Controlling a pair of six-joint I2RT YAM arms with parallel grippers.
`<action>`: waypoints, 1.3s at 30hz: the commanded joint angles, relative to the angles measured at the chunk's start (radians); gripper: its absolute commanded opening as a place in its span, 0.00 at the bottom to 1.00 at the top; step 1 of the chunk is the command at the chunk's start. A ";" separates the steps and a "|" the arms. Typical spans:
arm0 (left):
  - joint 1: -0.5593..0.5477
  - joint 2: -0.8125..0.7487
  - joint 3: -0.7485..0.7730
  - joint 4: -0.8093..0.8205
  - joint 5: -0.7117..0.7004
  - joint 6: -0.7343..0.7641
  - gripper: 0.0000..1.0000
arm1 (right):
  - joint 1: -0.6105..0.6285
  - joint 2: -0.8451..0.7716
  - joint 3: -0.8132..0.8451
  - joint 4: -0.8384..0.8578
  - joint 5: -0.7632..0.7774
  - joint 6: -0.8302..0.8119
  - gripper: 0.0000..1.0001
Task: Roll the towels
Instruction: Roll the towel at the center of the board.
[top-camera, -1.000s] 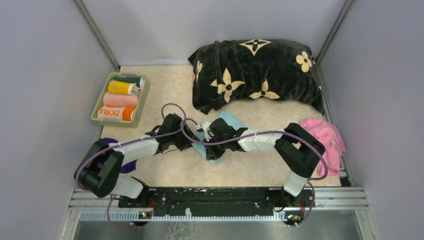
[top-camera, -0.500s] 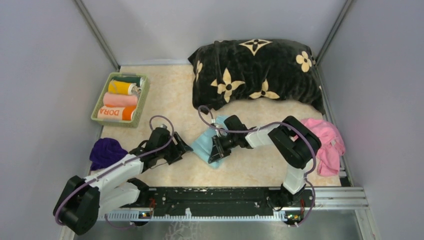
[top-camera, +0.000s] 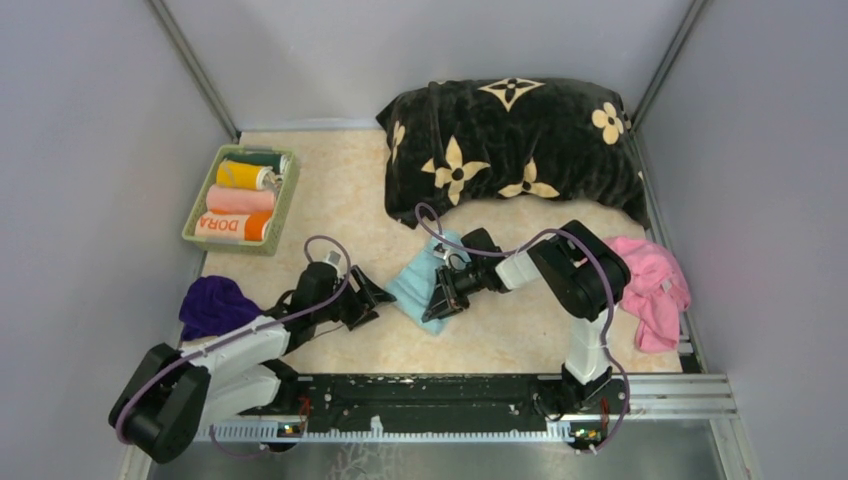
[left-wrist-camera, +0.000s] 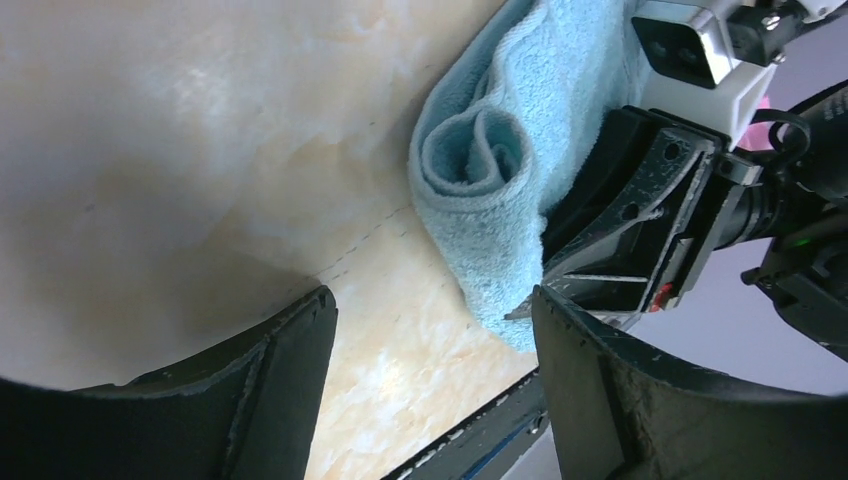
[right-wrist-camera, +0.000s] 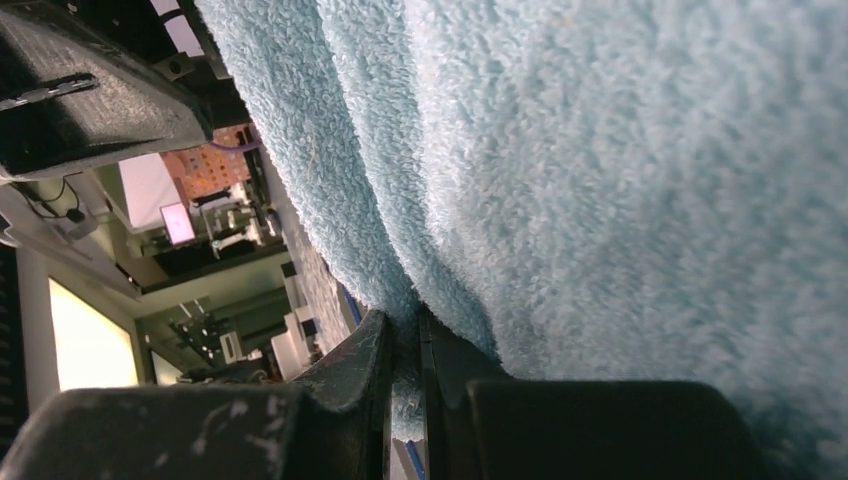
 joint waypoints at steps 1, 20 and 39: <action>0.003 0.105 0.022 0.120 0.024 -0.005 0.78 | -0.031 0.033 -0.002 -0.006 0.032 -0.009 0.00; 0.002 0.448 0.191 0.031 -0.014 -0.021 0.33 | 0.001 -0.185 0.050 -0.299 0.261 -0.243 0.27; -0.003 0.457 0.259 -0.094 -0.045 -0.001 0.31 | 0.579 -0.439 0.182 -0.517 1.292 -0.478 0.46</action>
